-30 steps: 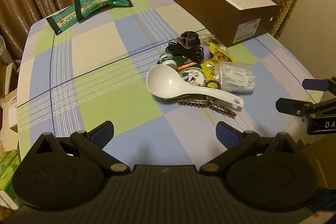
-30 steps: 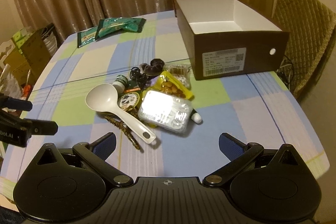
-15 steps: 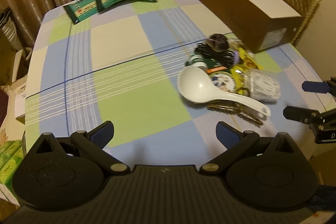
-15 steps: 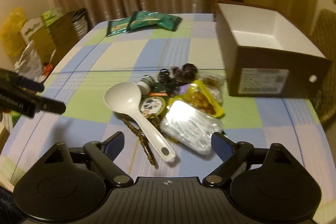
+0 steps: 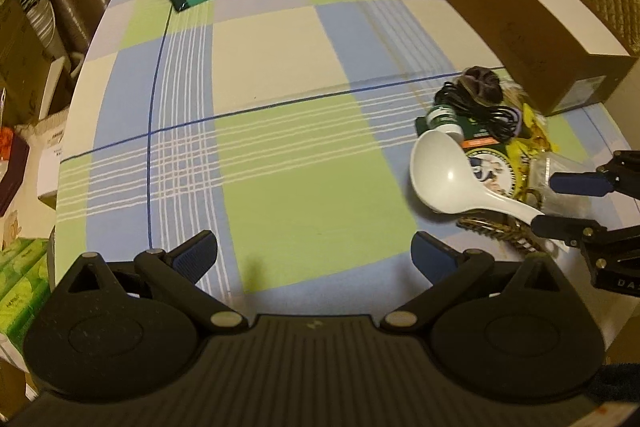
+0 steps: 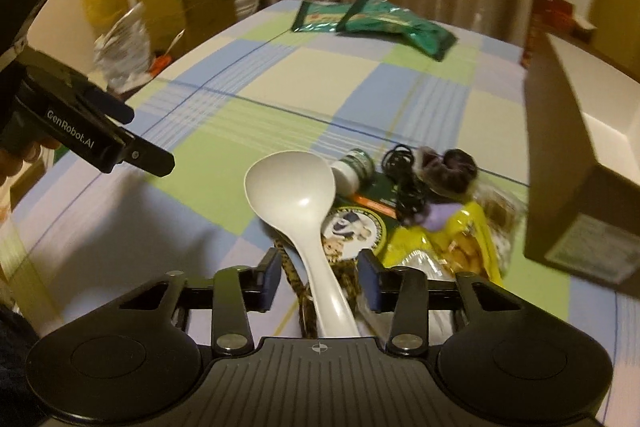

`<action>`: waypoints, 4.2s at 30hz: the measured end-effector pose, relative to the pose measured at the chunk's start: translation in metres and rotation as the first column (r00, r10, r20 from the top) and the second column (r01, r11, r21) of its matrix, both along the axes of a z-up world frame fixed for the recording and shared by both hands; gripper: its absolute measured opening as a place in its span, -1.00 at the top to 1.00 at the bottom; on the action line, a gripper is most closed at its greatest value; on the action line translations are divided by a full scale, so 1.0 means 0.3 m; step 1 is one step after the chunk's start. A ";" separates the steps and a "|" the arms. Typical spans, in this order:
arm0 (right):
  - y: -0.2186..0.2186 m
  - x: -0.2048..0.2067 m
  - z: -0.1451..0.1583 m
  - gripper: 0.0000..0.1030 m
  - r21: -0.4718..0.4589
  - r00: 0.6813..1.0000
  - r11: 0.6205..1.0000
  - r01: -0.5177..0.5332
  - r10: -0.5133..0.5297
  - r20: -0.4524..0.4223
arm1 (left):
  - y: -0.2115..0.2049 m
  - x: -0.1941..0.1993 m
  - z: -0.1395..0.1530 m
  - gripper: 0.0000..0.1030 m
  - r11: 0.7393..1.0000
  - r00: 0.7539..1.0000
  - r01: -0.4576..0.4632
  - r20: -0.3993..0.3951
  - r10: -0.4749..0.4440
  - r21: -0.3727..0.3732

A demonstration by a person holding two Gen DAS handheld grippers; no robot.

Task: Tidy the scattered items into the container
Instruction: 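Close the right gripper on the white ladle handle, then lift the ladle with the right gripper while the left gripper grasps the green ointment card, then carry the ladle and ointment card over the open shoebox with both grippers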

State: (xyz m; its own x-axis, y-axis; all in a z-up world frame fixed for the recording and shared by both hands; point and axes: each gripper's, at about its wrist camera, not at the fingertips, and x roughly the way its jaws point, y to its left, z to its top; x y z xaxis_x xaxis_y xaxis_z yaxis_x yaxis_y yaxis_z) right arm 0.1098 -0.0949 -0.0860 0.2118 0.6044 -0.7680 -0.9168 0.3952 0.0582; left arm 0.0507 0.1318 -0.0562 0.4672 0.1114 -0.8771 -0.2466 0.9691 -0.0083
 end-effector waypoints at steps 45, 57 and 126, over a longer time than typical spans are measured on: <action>0.064 0.017 0.004 0.72 0.017 0.992 0.993 -0.119 0.119 0.036 | -0.010 0.010 -0.043 -0.98 0.999 0.999 -0.028 -0.036 0.027 -0.021; -0.179 0.073 0.109 0.72 0.083 0.988 0.985 0.153 -0.153 -0.004 | -0.117 0.084 -0.046 -0.97 0.997 0.997 0.068 -0.017 -0.069 -0.024; -0.622 0.239 0.203 0.72 0.134 0.860 0.850 0.510 -0.508 -0.049 | -0.302 0.297 0.172 0.51 0.926 0.905 0.378 0.210 -0.370 0.003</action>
State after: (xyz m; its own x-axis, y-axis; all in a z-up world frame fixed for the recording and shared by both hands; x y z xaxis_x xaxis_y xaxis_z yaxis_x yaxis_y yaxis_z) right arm 0.1815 -0.2813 -0.0251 0.5108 0.5131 -0.6898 -0.5882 0.7938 0.1549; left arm 0.1397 0.0412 -0.0048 0.6363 -0.1370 -0.7592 0.1442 0.9879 -0.0575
